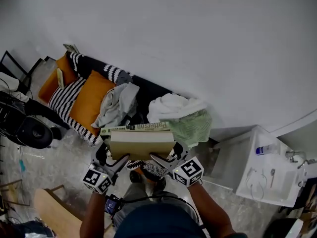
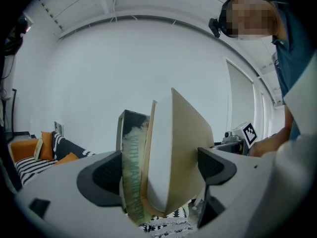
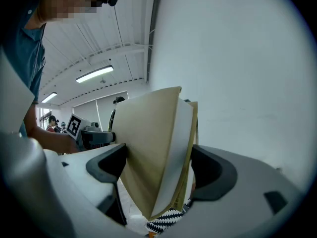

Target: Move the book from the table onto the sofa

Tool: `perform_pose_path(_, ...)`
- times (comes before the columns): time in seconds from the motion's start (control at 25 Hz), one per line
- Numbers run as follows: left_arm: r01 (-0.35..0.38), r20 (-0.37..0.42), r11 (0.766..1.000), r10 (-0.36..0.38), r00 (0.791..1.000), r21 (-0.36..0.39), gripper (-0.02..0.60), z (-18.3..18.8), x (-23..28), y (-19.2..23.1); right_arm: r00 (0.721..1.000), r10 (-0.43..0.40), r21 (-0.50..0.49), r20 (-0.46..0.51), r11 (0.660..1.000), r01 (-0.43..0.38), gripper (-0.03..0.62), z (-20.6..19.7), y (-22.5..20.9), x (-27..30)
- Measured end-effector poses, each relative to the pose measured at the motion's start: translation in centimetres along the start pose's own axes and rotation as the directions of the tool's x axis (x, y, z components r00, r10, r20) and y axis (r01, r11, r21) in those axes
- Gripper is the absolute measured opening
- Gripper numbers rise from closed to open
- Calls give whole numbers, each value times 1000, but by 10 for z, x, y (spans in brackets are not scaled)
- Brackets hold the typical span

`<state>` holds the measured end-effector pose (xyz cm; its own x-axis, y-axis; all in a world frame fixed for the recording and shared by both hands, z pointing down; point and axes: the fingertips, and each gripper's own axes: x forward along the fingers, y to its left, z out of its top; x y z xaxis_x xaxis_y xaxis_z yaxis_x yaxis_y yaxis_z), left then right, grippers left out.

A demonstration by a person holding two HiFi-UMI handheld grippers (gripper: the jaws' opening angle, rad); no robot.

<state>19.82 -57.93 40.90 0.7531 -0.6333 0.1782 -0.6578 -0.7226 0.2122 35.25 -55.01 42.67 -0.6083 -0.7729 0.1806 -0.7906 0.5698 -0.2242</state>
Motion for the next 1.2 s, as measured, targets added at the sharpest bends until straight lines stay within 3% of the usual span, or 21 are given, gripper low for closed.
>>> perform_pose_path(0.32, 7, -100, 996, -16, 995, -92, 472, -63, 46, 60, 998, -14, 54, -69, 998, 18, 423, -59, -44, 58)
perform_pose_path(0.56, 28, -208, 984, -65, 976, -177, 472, -120, 84, 119, 986, -47, 163, -158, 984, 73, 425, -117, -76, 110)
perform_pose_path(0.96, 30, -382, 959, -141, 914, -280, 472, -223, 141, 192, 951, -66, 323, -301, 932, 167, 425, -223, -125, 175)
perform_pose_path(1.2, 22, -455, 925, -208, 866, -380, 472, -290, 161, 212, 918, -76, 386, -389, 892, 237, 425, -284, -143, 191)
